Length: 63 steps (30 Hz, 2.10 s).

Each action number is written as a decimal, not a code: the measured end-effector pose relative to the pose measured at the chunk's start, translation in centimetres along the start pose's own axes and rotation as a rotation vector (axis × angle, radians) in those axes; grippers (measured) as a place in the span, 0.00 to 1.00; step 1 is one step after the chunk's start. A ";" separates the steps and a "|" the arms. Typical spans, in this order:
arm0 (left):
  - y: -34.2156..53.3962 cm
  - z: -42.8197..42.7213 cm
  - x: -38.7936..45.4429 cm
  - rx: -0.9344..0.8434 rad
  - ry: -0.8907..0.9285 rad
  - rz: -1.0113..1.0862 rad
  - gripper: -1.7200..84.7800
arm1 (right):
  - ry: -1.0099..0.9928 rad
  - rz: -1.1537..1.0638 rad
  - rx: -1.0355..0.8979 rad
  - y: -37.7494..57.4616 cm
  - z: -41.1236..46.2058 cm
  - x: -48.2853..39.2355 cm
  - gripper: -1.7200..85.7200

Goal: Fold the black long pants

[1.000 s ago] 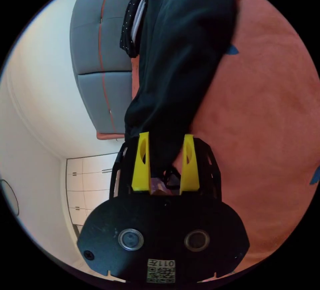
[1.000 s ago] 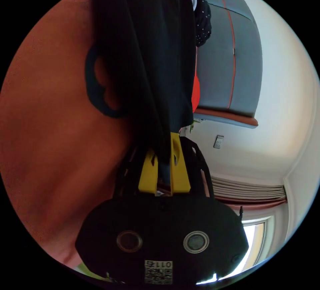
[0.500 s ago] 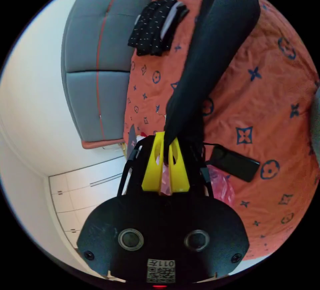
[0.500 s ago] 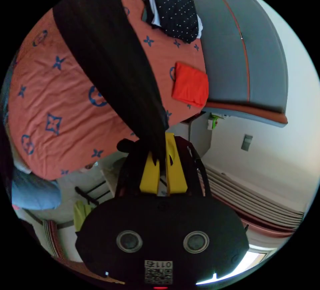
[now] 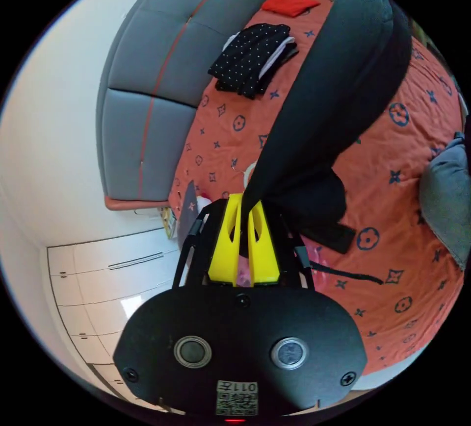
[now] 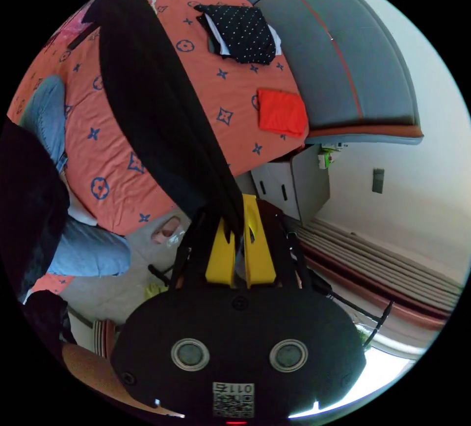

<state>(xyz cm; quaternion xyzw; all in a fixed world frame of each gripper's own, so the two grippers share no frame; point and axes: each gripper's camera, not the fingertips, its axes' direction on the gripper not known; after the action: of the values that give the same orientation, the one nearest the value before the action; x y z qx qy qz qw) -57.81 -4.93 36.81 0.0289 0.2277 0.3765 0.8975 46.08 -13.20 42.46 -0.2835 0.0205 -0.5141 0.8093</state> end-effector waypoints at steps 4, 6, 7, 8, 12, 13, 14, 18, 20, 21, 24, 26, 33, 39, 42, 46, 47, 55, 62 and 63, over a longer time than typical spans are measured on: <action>1.2 0.0 3.3 0.094 -0.209 0.126 0.02 | 0.093 0.022 0.064 3.0 2.1 -3.9 0.08; 1.4 1.5 5.5 0.095 -0.162 0.186 0.02 | 0.087 0.010 0.066 3.8 4.8 -6.6 0.08; 1.3 2.9 7.3 0.074 -0.112 0.231 0.02 | 0.056 -0.001 0.056 4.1 7.0 -8.6 0.08; 1.2 3.7 8.4 0.060 -0.095 0.261 0.02 | 0.046 -0.009 0.048 4.2 8.1 -9.7 0.08; 0.0 9.3 15.8 -0.098 0.074 0.427 0.04 | -0.082 -0.040 -0.067 4.4 16.3 -16.5 0.10; -0.3 10.7 17.2 -0.164 0.145 0.440 0.05 | -0.116 -0.019 -0.117 4.7 17.9 -17.8 0.10; -0.3 11.1 17.7 -0.192 0.172 0.441 0.06 | -0.092 0.010 -0.111 4.9 18.3 -18.2 0.11; 0.1 9.9 17.4 -0.215 0.206 0.507 0.11 | -0.111 0.023 -0.104 8.6 17.7 -17.6 0.19; 0.9 9.0 15.6 -0.262 0.246 0.490 0.12 | -0.163 0.050 -0.158 11.0 17.9 -16.5 0.21; 1.6 8.5 14.1 -0.294 0.260 0.440 0.12 | -0.207 0.067 -0.200 12.8 18.1 -15.8 0.21; 4.1 6.5 10.2 -0.300 0.351 0.203 0.12 | -0.275 0.192 -0.196 17.3 17.6 -14.4 0.20; 5.6 4.7 8.1 -0.216 0.438 0.021 0.11 | -0.295 0.309 -0.122 19.8 16.6 -13.8 0.20; 6.8 -3.3 7.1 0.503 0.803 -0.661 0.08 | -0.623 0.870 0.253 29.7 14.5 -13.8 0.17; -0.7 -6.2 18.4 0.531 0.788 -0.595 0.06 | -0.704 0.996 0.288 32.8 15.5 -17.2 0.16; -3.9 -6.6 23.9 0.369 0.530 -0.545 0.05 | -0.660 0.991 0.266 32.9 14.7 -19.1 0.17; -5.8 -6.9 30.0 0.252 0.231 -0.482 0.03 | -0.754 1.132 0.288 33.6 15.3 -20.8 0.19; -5.9 -7.2 30.6 0.251 0.189 -0.472 0.03 | -0.778 1.156 0.294 33.7 15.4 -20.8 0.19; -5.9 -6.6 33.0 0.266 0.256 -0.467 0.02 | -0.904 1.385 0.348 32.5 14.9 -20.1 0.24; -5.1 -6.7 34.2 0.306 0.293 -0.500 0.02 | -1.000 1.574 0.321 30.5 14.9 -20.6 0.21; -4.8 -6.6 34.2 0.311 0.305 -0.526 0.02 | -1.010 1.625 0.328 30.2 14.8 -20.6 0.19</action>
<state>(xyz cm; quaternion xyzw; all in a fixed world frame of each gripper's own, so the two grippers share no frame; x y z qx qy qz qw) -36.51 14.40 16.65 0.0490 0.4136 0.0930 0.9044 65.99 20.01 35.02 -0.2541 -0.2118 0.3877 0.8604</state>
